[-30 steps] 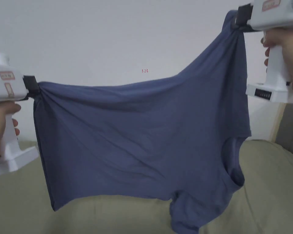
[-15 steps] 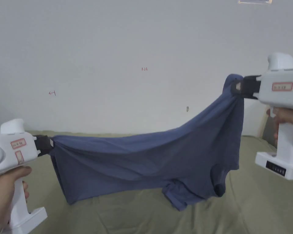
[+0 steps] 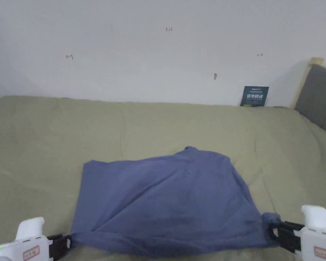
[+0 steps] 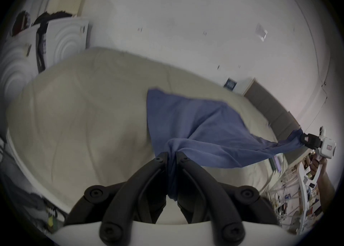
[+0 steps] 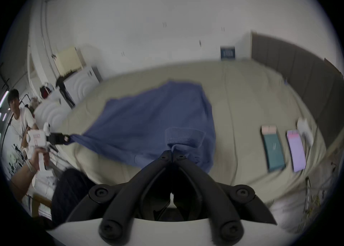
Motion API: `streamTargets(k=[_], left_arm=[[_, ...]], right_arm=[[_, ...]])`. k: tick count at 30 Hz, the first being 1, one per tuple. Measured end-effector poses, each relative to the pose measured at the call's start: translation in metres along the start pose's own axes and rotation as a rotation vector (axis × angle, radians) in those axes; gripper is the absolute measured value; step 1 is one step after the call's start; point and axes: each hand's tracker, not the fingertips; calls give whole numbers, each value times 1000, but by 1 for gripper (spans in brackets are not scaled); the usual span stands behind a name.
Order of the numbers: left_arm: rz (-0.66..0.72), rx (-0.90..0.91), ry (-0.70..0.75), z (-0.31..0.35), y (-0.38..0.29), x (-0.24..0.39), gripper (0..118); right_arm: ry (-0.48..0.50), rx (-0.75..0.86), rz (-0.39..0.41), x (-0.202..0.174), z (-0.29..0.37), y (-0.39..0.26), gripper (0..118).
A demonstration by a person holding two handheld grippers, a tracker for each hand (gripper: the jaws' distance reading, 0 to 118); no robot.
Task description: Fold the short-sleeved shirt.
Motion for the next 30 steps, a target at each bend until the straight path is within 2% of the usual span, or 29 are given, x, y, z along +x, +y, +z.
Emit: streamTargets(k=[4,5,6,7,8,9,10,14,15,17,18,19,20,21,22,23,25,26,27,30], left_arm=[[13,-25,15,-16,-31,-17,11],[25,-16,27,-18,-31,-20,21],[29,-14,34,-20,-29,-22,49],[28,-11,31,-17,-30,-22,102],[26,-12,23,-16,-29,-24,118],[26,12,41,-10,-27,-24,116],[-8,39,45,-3,-24,-21,117],[-162,168,83,63,-37,39,118],[-199,195,70,55,-40,15,118],[-268,259,71,75,-51,27,118],[-291,309,97,84,-58,33,118],[-311,335,130,100,-64,53,117],[-294,317,136,110,-70,66,113],[-283,300,129,115,-75,71,95],[-265,287,119,119,-79,75,34],[-212,273,102,119,-79,70,4],[-189,254,186,115,-79,64,5],[-186,214,108,113,-79,62,5],[-171,189,93,109,-81,61,5],[-189,159,123,95,-75,49,5]], right_arm=[[-53,-131,-16,16,-35,-43,1],[-64,-124,-33,18,-37,-47,2],[-71,-120,-66,22,-40,-48,6],[-62,-124,-102,25,-43,-46,37],[-58,-142,-136,29,-45,-45,78],[-61,-143,-146,28,-42,-45,110],[-64,-113,-140,24,-34,-44,118],[-49,46,-42,-14,13,-35,118],[-54,95,-8,-26,26,-33,118],[-74,228,44,-57,55,-34,118],[-62,294,62,-67,66,-36,118],[-54,341,77,-76,75,-38,111],[-58,370,86,-85,82,-41,96],[-82,399,86,-96,88,-45,65],[-102,410,81,-101,90,-48,13],[-107,411,66,-105,89,-51,1],[-107,432,29,-109,90,-55,1],[-64,417,25,-108,89,-56,1],[-69,402,31,-109,87,-56,0],[-86,372,45,-107,78,-59,0]])
